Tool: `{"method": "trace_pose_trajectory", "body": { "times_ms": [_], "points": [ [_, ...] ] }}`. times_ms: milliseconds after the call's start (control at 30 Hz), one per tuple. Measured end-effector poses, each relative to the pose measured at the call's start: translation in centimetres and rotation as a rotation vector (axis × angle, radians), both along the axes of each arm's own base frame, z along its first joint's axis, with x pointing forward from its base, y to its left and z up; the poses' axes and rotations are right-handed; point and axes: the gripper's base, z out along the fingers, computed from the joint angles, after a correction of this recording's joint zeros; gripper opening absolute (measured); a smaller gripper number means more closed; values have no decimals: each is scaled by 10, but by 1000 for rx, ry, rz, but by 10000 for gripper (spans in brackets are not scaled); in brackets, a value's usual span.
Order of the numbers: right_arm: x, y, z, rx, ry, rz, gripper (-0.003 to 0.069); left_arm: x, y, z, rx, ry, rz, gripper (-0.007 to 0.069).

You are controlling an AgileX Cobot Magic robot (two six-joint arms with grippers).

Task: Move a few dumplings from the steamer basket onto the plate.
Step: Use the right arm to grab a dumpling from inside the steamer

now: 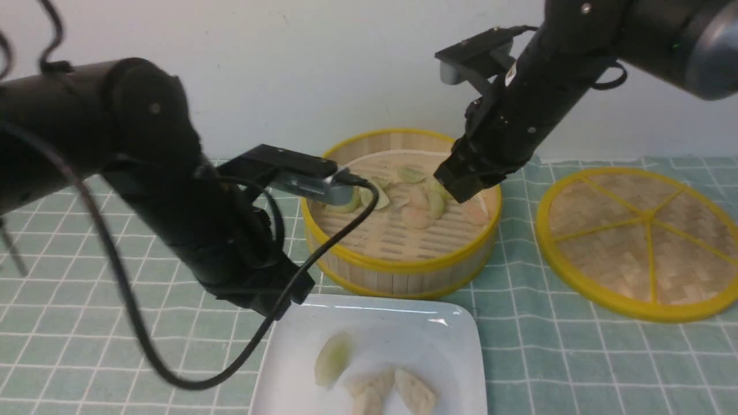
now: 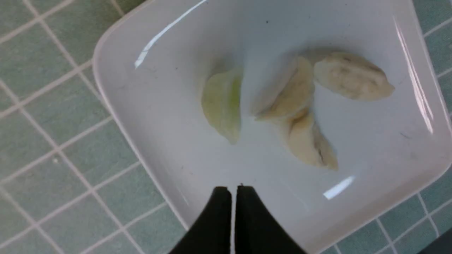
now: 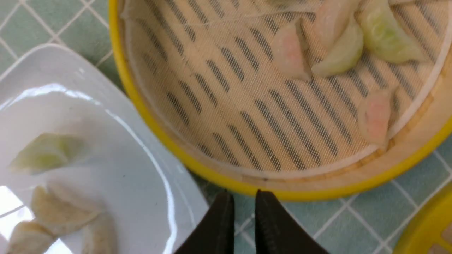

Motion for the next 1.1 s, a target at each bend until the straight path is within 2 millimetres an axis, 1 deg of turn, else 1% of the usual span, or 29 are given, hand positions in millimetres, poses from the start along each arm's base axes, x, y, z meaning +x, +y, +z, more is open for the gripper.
{"method": "trace_pose_trajectory", "body": {
  "times_ms": [33, 67, 100, 133, 167, 200, 267, 333, 367, 400, 433, 467, 500, 533, 567, 600, 633, 700, 767, 800, 833, 867, 933, 967, 1000, 1033, 1067, 1100],
  "points": [
    [7, 3, -6, -4, -1, 7, 143, -9, 6, 6, -11, -27, 14, -7],
    [14, 6, -12, -9, -1, 14, 182, -19, 12, 7, -17, -42, 32, -6],
    [15, 7, -13, -9, -1, 15, 182, -22, 14, 9, -21, -54, 36, -6],
    [25, 13, -25, -19, -5, 26, 244, -36, 21, 12, -32, -78, 53, -6],
    [30, 16, -31, -23, -9, 32, 272, -43, 24, 13, -36, -85, 58, -6],
    [31, 17, -32, -24, -11, 33, 285, -45, 25, 12, -35, -82, 58, -6],
    [44, 26, -53, -40, -28, 45, 362, -63, 31, 18, -49, -114, 61, -6],
    [52, 33, -70, -48, -32, 50, 403, -72, 34, 21, -55, -127, 58, -6],
    [53, 33, -72, -49, -32, 50, 403, -73, 35, 22, -57, -131, 58, -6],
    [58, 37, -84, -60, -36, 53, 423, -80, 37, 26, -63, -144, 55, -6],
    [61, 38, -92, -72, -32, 56, 427, -83, 38, 29, -65, -148, 52, -6],
    [61, 38, -94, -73, -33, 56, 428, -84, 38, 29, -65, -147, 51, -6],
    [65, 39, -105, -89, -32, 53, 431, -89, 40, 34, -73, -166, 49, -6],
    [65, 40, -106, -87, -32, 51, 431, -89, 40, 34, -74, -169, 49, -6],
    [67, 41, -113, -96, -37, 42, 424, -93, 41, 38, -81, -187, 49, -6],
    [67, 41, -113, -97, -38, 41, 424, -93, 41, 39, -82, -189, 49, -6],
    [68, 41, -116, -101, -35, 30, 398, -96, 42, 41, -87, -203, 48, -6],
    [68, 41, -115, -104, -43, 27, 321, -99, 43, 44, -91, -213, 48, -6],
    [68, 42, -113, -105, -40, 27, 206, -100, 44, 45, -92, -215, 46, -6],
    [68, 43, -111, -108, -34, 28, 161, -101, 44, 45, -92, -215, 45, -6],
    [67, 44, -105, -115, -20, 32, 153, -101, 44, 45, -90, -215, 45, -6],
    [66, 44, -105, -118, -14, 35, 153, -101, 44, 45, -90, -215, 45, -6],
    [66, 50, -84, -101, -32, 25, 160, -102, 45, 45, -87, -215, 44, -6],
    [66, 51, -82, -98, -35, 24, 160, -102, 45, 45, -85, -216, 43, -6],
    [66, 53, -70, -77, -57, 8, 160, -102, 45, 45, -82, -217, 43, -6],
    [61, 56, -48, -39, -87, -12, 160, -102, 45, 45, -78, -220, 42, -6],
    [57, 57, -36, -19, -99, -22, 160, -101, 46, 45, -72, -222, 41, -6],
    [49, 57, -16, 19, -113, -34, 160, -101, 46, 45, -64, -225, 40, -6]
  ]
}}
